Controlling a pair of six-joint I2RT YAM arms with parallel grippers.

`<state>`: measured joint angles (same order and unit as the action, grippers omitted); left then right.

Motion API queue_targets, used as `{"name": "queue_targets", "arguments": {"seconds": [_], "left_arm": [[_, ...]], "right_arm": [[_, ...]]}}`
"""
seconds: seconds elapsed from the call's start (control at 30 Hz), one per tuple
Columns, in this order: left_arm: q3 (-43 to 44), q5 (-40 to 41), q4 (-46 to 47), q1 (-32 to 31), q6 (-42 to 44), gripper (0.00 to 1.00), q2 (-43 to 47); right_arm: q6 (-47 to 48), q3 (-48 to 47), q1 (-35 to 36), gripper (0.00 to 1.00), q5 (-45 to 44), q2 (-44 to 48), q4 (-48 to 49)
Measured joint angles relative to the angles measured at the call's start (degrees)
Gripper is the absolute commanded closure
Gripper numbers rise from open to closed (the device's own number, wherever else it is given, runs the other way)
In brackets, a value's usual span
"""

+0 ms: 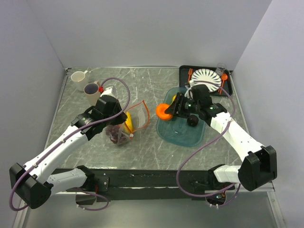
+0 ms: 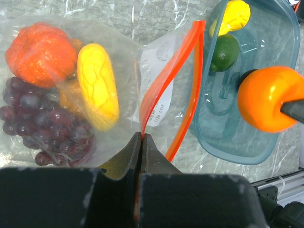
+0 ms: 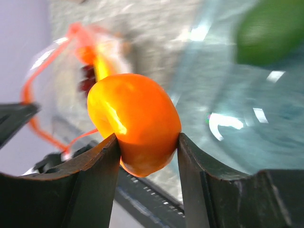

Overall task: Place the food in the zip-top bag and seal the zipper
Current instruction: Pick up the fake fruit from the bin, then place the fake fruit in the zipper food storage bag.

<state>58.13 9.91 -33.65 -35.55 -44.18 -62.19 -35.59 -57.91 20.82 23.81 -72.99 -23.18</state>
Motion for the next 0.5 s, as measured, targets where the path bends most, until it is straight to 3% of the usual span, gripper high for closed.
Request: {"name": "queue_targets", "arguments": {"seconds": [0.37, 0.5], "left_arm": [[0.0, -1.1, 0.0, 0.0, 0.0, 0.99, 0.0], [0.0, -1.1, 0.0, 0.0, 0.1, 0.99, 0.0]], "right_arm": [[-1.0, -11.2, 12.5, 0.6, 1.8, -9.2, 2.2], [-0.4, -14.9, 14.5, 0.53, 1.0, -16.1, 0.4]]}}
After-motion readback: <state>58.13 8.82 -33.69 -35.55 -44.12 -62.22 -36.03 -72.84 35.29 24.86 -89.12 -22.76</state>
